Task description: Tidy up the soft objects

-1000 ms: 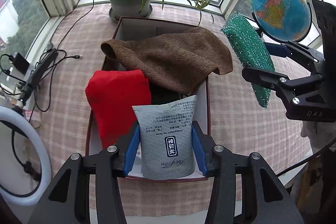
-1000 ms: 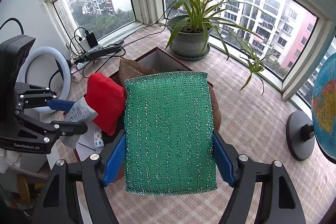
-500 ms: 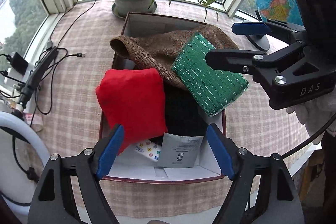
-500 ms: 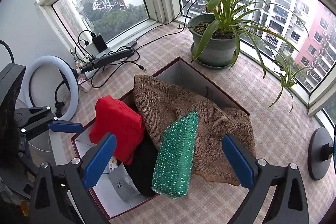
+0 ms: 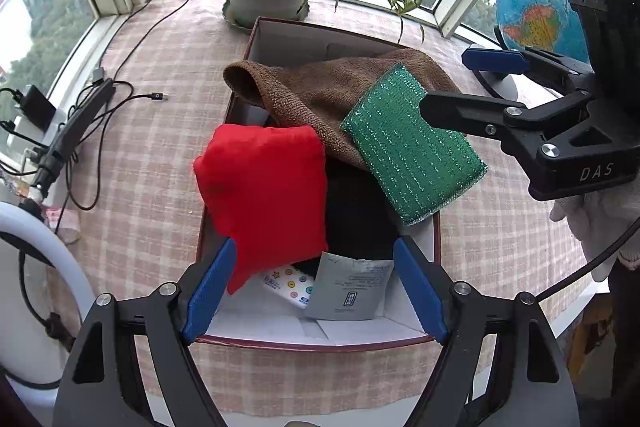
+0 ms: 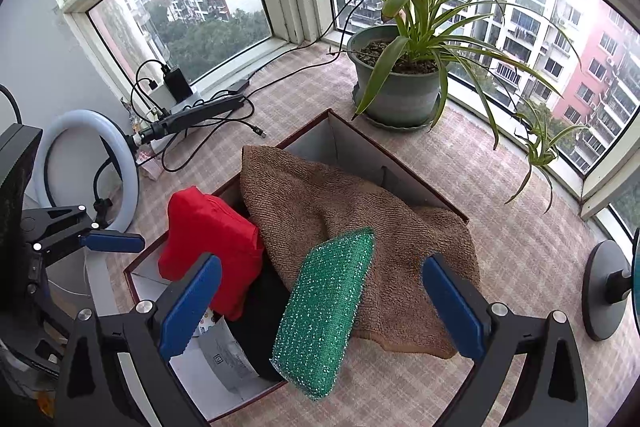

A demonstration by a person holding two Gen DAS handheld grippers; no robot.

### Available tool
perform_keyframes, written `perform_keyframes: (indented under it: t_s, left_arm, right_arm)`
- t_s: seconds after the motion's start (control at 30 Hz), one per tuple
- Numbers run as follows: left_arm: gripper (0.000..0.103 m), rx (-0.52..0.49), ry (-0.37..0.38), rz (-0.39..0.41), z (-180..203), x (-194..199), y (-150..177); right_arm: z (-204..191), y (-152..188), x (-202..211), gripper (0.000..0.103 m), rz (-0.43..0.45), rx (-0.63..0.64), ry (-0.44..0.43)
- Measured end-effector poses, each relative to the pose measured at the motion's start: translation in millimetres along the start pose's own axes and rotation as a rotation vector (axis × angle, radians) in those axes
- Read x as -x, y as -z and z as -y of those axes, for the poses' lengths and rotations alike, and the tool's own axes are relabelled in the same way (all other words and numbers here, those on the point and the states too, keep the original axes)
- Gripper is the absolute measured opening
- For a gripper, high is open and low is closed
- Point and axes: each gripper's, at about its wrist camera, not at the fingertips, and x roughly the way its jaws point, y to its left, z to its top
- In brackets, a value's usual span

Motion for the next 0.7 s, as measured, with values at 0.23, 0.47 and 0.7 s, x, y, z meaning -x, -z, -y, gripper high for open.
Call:
perform_keyframes:
  t_s: [0.23,0.47,0.7]
  left_arm:
    - [0.081,0.007,-0.027,0.028,7.5,6.6,8.2]
    - [0.081,0.036,-0.074,0.085,23.0,17.8,24.7]
    - [0.081,0.059,-0.118,0.169,46.3,34.9,42.1]
  right_arm:
    - [-2.1,20.7,15.0,0.099,0.014,0.019,0.056]
    - [4.0,52.4,40.6,0.099,0.04,-0.013,0.066]
    - [18.8,96.7,69.2,0.099,0.067,-0.074,0.044]
